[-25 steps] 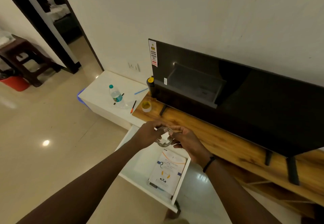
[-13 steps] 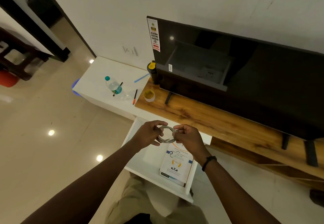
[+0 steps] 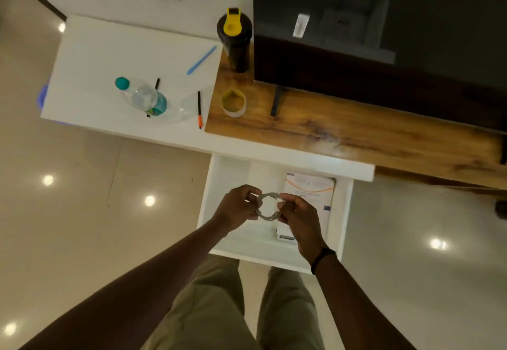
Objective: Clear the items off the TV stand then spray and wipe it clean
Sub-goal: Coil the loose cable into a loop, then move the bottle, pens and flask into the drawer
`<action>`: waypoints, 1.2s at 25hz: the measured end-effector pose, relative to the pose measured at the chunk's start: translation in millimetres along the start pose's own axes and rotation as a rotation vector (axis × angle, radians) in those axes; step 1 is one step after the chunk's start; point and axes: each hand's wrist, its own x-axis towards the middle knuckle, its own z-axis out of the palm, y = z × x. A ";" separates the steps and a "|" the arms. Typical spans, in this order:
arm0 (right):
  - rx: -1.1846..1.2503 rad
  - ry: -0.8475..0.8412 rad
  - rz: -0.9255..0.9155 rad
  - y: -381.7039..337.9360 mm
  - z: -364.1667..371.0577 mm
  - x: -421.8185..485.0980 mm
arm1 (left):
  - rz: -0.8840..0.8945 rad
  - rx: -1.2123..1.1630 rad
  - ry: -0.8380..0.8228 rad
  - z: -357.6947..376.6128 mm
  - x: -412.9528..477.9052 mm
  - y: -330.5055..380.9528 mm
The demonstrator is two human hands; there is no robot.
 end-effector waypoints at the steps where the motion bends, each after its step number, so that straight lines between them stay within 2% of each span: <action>1: -0.016 0.049 0.001 15.4 12.3 24.4 | -0.017 -0.019 0.027 0.8 22.3 -19.1; 6: -0.105 0.193 0.023 98.9 59.6 173.2 | -0.070 -0.032 0.178 24.4 158.0 -110.9; 10: -0.205 0.287 -0.019 155.0 81.1 282.7 | 0.011 0.052 0.145 49.9 265.5 -157.6; 15: -0.331 0.308 -0.112 190.4 89.4 343.4 | 0.033 0.064 0.082 67.4 334.1 -183.0; 18: -0.380 0.293 -0.094 187.3 84.4 342.6 | 0.058 0.096 0.052 67.7 335.0 -184.1; 20: -0.404 0.282 -0.111 169.5 80.1 319.6 | 0.052 0.132 0.093 59.9 314.9 -174.9; 23: -0.465 0.210 -0.312 130.4 79.8 259.9 | 0.093 0.114 0.206 39.9 262.1 -149.0; 26: -0.449 0.161 -0.543 75.4 86.6 207.6 | 0.245 0.027 0.297 6.3 204.2 -108.7; 30: -0.340 0.156 -0.671 -10.6 111.9 185.9 | 0.433 0.013 0.569 -55.6 176.8 -57.8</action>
